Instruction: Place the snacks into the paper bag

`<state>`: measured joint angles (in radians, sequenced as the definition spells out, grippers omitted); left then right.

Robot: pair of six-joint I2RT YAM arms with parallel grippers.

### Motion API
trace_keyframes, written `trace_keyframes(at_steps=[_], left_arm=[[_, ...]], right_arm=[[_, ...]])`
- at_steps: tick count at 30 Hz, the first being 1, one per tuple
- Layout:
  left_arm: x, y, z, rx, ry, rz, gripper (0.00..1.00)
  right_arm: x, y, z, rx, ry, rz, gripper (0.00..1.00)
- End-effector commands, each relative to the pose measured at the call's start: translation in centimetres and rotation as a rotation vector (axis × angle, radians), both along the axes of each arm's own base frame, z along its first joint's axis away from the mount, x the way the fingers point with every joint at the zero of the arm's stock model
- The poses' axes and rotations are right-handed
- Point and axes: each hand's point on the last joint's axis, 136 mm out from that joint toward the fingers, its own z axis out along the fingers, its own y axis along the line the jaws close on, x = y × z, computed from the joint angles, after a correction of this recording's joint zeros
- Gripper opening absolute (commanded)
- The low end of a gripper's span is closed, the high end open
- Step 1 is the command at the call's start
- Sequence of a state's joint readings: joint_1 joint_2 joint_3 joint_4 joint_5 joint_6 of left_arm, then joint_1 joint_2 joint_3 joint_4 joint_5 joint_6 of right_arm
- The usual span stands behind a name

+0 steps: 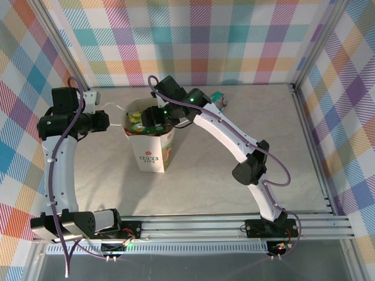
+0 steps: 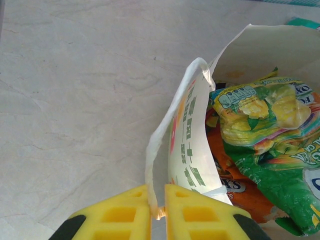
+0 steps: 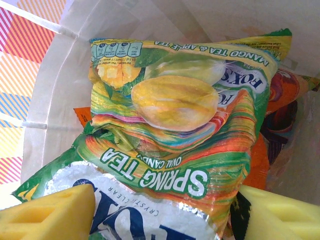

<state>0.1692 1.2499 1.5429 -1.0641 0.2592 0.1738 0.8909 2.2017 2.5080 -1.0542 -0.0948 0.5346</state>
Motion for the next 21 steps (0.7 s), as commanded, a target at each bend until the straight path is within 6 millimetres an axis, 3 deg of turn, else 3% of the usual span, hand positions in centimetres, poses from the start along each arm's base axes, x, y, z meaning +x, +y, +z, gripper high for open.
trace_keyframes(at_steps=[1,4,12,18,21], left_arm=[[-0.3,0.7,0.6,0.010,-0.023,0.022,0.14],[-0.3,0.6,0.7,0.011,-0.025,0.021,0.14],[-0.3,0.6,0.8,0.007,-0.029,0.022,0.14],[-0.3,0.5,1.1,0.003,-0.035,0.018,0.14],[-0.3,0.5,1.1,0.002,-0.035,0.020,0.14]], right_arm=[[-0.7,-0.6,4.7,0.073,-0.081,0.011,0.67],[-0.7,-0.3,5.3,0.089,-0.100,0.019,0.59],[-1.4,0.0,6.9,0.089,-0.171,0.042,0.60],[-2.9,0.9,8.8,0.161,-0.179,0.109,0.36],[-3.1,1.6,8.1,0.153,-0.178,0.125,0.34]])
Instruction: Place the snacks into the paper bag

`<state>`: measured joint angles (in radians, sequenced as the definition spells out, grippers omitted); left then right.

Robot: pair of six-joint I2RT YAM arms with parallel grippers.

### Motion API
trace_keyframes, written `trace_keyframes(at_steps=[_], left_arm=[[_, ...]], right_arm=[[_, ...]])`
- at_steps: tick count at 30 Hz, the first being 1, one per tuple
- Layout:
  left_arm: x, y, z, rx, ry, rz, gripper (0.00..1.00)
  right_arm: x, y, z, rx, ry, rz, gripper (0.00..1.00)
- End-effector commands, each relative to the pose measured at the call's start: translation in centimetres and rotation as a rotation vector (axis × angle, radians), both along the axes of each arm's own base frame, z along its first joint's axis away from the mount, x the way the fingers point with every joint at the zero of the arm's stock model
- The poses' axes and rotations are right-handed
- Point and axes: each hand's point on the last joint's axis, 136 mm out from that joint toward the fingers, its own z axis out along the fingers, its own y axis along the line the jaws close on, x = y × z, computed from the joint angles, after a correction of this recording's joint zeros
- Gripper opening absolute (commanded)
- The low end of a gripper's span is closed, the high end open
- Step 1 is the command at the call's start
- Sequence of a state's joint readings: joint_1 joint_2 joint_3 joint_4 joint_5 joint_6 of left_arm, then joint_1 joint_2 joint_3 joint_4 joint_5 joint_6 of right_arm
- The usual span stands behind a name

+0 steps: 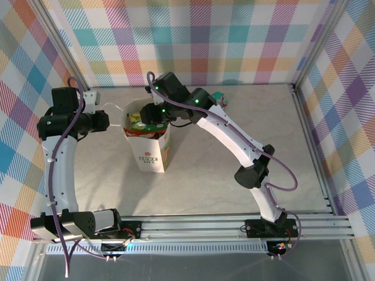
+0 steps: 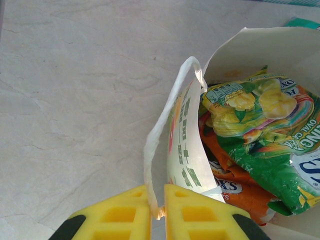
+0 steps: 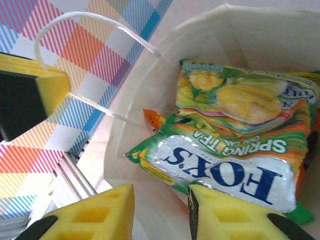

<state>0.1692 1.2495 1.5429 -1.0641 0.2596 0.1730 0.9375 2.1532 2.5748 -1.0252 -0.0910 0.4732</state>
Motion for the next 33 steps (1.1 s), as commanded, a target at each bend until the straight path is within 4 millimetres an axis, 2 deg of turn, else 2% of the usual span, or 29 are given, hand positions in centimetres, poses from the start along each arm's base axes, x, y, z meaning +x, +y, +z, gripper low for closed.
trace_keyframes(at_steps=[1,6,12,18,22,27,33], left_arm=[[-0.3,0.5,1.1,0.001,-0.034,0.019,0.14],[-0.4,0.5,1.2,0.002,-0.035,0.020,0.14],[-0.3,0.6,1.2,0.008,-0.038,0.023,0.14],[-0.2,0.6,1.1,0.008,-0.032,0.025,0.14],[-0.3,0.7,1.1,0.010,-0.031,0.029,0.14],[-0.2,0.8,0.9,0.010,-0.028,0.035,0.14],[-0.2,0.9,0.9,0.012,-0.026,0.037,0.15]], right_arm=[[-0.7,0.6,2.1,0.051,-0.044,0.039,0.34],[0.2,1.4,-0.1,0.018,-0.031,0.029,0.42],[0.5,2.1,-3.5,-0.042,0.028,0.031,0.43],[0.8,1.2,-6.4,-0.140,0.053,0.007,0.43],[0.4,0.2,-7.9,-0.209,0.075,0.012,0.42],[0.3,-1.1,-7.3,-0.243,0.054,-0.007,0.42],[0.5,-1.9,-4.0,-0.196,-0.023,-0.030,0.45]])
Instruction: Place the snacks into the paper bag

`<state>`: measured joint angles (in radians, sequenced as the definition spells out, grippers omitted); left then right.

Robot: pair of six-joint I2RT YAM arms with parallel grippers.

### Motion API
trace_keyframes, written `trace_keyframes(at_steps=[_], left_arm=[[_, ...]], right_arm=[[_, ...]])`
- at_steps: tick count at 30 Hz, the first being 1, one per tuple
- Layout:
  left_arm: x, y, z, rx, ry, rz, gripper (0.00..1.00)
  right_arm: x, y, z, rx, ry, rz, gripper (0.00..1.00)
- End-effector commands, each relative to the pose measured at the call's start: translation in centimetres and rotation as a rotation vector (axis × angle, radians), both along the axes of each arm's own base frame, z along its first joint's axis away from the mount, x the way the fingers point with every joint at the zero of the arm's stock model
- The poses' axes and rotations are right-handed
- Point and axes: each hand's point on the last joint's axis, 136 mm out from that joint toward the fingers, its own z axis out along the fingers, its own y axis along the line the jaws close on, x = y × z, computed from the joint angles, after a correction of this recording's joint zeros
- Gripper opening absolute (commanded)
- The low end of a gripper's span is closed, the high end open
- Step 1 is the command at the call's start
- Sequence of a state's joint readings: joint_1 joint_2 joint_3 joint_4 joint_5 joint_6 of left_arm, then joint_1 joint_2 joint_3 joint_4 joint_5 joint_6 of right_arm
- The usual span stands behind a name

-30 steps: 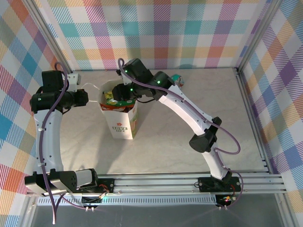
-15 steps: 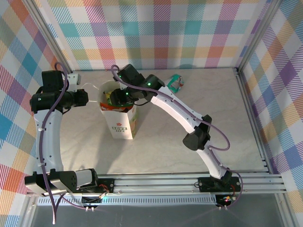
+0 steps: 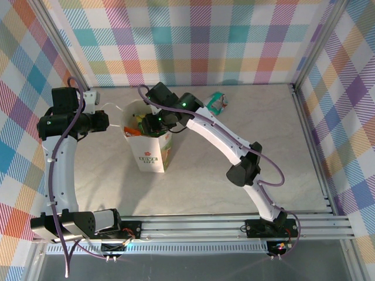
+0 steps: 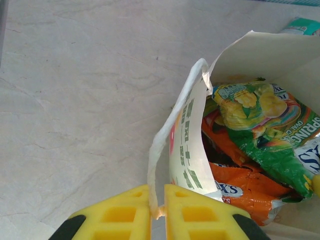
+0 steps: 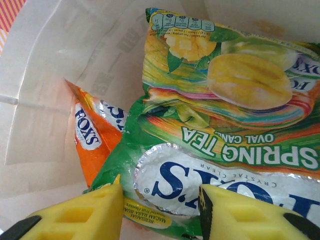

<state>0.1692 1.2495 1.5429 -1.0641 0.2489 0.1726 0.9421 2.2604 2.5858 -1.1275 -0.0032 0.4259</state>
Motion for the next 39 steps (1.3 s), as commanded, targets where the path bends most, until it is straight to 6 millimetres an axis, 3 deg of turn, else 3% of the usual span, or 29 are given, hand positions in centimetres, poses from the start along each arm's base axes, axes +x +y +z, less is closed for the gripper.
trace_keyframes(at_steps=[1,8,14,19,25,30,39], left_arm=[[-0.1,0.7,0.9,0.005,-0.028,0.031,0.15],[0.0,0.7,0.8,0.001,-0.024,0.035,0.15],[0.0,0.8,0.8,0.003,-0.025,0.041,0.15],[0.2,1.0,0.7,0.006,-0.021,0.045,0.15],[0.4,1.1,0.7,0.006,-0.018,0.051,0.15],[0.5,1.2,0.7,0.006,-0.017,0.055,0.15],[0.7,1.4,0.4,0.010,-0.011,0.067,0.16]], right_arm=[[-0.8,-1.5,4.0,0.030,-0.074,0.001,0.46],[-0.8,-2.6,9.1,0.114,-0.186,-0.007,0.54],[0.7,-5.2,10.9,0.064,-0.291,-0.061,0.60],[2.8,-8.8,11.5,0.056,-0.283,-0.140,0.64],[6.1,-15.0,10.8,0.044,-0.252,-0.295,0.67],[8.3,-20.5,8.6,0.026,-0.202,-0.431,0.76],[10.9,-26.2,3.3,0.058,-0.070,-0.584,0.88]])
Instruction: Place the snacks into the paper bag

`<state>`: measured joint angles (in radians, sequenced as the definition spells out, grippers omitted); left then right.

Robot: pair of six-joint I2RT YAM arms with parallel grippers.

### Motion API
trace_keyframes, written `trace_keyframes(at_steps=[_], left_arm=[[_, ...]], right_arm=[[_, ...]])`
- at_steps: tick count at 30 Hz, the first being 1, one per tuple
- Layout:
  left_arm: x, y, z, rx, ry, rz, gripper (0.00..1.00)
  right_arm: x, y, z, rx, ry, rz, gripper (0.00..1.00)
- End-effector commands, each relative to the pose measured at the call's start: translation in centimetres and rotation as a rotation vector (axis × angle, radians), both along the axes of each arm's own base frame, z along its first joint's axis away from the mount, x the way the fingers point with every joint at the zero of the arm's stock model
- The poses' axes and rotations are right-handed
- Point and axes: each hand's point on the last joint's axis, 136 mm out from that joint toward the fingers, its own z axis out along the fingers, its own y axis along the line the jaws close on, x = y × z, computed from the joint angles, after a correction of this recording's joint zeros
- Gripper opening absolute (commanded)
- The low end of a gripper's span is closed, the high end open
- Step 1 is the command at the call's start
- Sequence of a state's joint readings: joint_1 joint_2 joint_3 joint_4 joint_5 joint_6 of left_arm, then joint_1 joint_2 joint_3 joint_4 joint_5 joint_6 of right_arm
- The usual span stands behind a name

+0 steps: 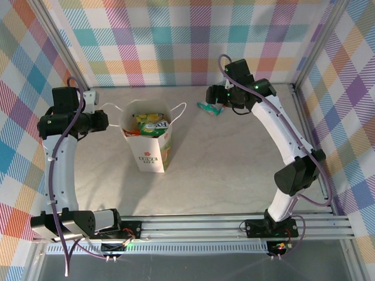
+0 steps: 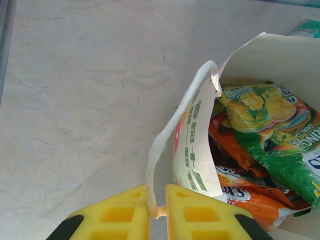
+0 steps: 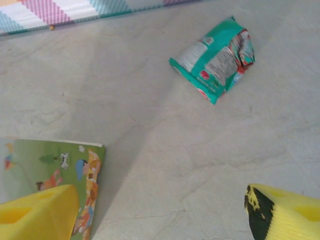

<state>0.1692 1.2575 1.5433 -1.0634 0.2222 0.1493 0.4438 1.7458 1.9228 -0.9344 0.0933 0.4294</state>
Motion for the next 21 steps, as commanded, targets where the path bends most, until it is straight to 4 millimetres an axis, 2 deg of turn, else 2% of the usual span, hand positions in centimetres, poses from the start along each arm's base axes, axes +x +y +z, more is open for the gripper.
trace_keyframes(at_steps=[1,9,13,21], left_arm=[[0.6,0.9,0.6,0.007,-0.023,0.032,0.16],[0.7,1.1,0.3,0.008,-0.011,0.043,0.16],[0.7,1.3,0.1,0.016,-0.006,0.050,0.16],[0.9,1.5,-0.2,0.021,0.006,0.059,0.17]], right_arm=[[1.0,-0.4,-0.4,0.106,0.005,-0.027,0.88],[3.7,-1.2,-6.9,0.171,0.122,-0.063,0.92],[5.3,-0.7,-10.0,0.222,0.184,-0.061,0.92],[8.1,-0.4,-13.6,0.236,0.233,-0.089,0.94]])
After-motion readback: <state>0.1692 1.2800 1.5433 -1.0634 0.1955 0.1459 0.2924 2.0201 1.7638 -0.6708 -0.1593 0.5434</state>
